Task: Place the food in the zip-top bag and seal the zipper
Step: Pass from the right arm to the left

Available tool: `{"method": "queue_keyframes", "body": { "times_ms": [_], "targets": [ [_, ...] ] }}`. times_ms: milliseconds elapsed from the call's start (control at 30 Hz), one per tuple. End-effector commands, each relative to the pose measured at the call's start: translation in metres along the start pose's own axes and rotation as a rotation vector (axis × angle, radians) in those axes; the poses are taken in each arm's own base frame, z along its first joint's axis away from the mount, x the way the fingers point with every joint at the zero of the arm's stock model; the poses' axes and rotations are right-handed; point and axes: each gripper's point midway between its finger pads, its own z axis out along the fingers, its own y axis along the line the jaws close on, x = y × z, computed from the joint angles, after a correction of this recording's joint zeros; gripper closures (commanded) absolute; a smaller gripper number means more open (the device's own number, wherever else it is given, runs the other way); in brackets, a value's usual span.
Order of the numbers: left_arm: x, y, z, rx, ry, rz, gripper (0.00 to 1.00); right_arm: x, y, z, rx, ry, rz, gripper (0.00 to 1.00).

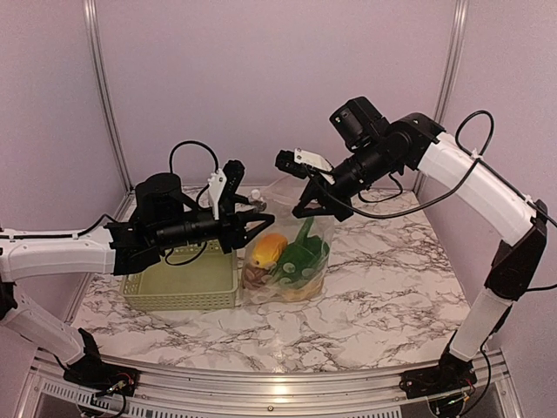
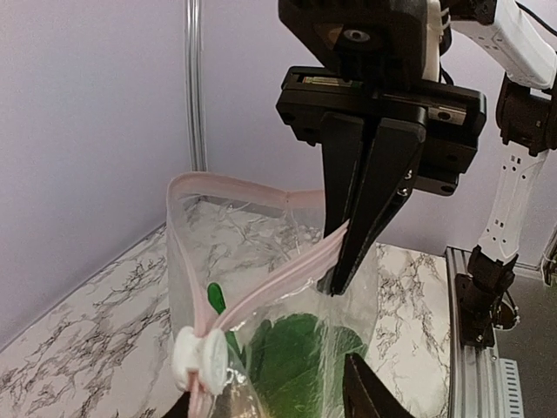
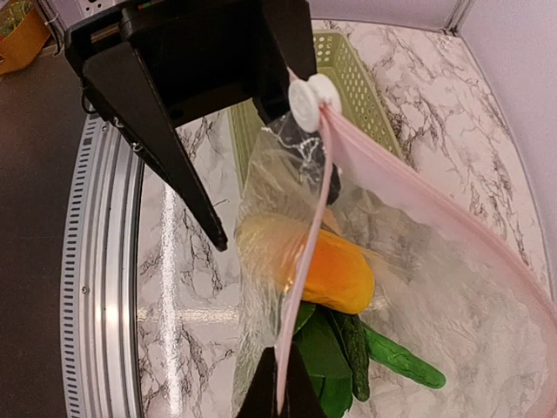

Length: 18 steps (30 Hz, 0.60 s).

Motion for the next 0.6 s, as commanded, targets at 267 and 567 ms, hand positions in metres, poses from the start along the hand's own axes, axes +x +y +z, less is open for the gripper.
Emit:
{"method": "queue_keyframes", "body": {
  "times_ms": [267, 567],
  "targets": [
    [-0.021, 0.028, -0.015, -0.119, -0.108, -0.013, 0.75, -0.001, 0.009, -0.005, -0.010, -0.002, -0.015, 1.00],
    [-0.020, 0.024, -0.010, -0.083, -0.108, -0.013, 0.83, 0.001, 0.007, -0.003, -0.010, 0.006, -0.011, 1.00]
  ]
}}
